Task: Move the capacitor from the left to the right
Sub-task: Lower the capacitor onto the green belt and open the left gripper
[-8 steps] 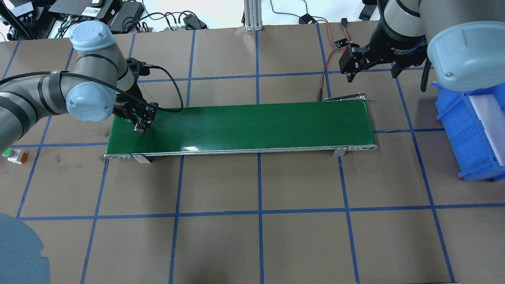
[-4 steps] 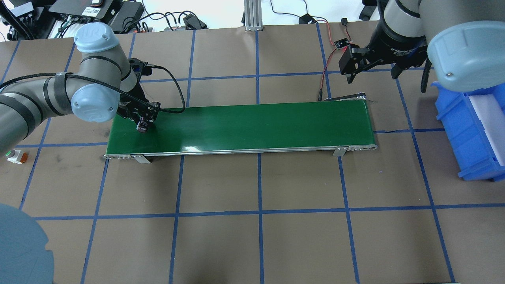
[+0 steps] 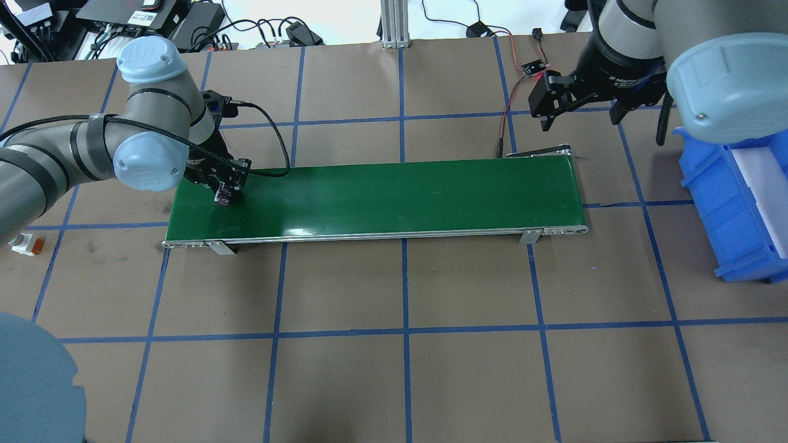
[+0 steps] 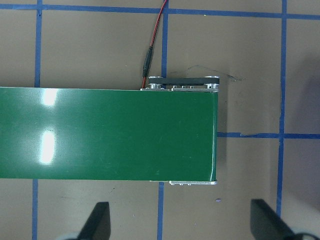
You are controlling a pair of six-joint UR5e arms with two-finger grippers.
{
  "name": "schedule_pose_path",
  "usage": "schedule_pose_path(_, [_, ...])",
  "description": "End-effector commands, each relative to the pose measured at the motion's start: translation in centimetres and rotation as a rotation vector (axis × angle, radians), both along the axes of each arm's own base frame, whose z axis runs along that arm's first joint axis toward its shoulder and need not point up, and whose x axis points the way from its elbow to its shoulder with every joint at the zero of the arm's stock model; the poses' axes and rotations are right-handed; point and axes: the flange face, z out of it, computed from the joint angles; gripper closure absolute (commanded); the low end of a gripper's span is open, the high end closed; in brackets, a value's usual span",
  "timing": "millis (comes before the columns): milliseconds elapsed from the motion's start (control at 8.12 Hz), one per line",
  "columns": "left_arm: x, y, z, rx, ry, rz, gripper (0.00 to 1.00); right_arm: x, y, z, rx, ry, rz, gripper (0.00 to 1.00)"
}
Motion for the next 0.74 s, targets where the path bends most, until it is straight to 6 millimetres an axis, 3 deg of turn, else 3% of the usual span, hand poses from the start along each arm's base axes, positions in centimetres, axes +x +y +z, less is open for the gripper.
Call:
schedule_pose_path(0, [0.0,-0.2,0.0,-0.017,0.001,0.003,0.00,0.0,0.0,0.0,-0.001,0.002,0.001,0.00])
schedule_pose_path(246, [-0.2,-0.1,0.9,-0.034,-0.003,0.017,0.00,0.0,0.0,0.0,-0.001,0.002,0.001,0.00])
schedule_pose_path(369, [-0.5,0.1,2.7,-0.067,-0.011,0.012,0.00,0.0,0.0,0.0,-0.001,0.002,0.001,0.00])
schedule_pose_path(616, [-0.2,-0.9,8.8,-0.176,-0.023,0.012,0.00,0.0,0.0,0.0,0.000,0.002,0.002,0.00])
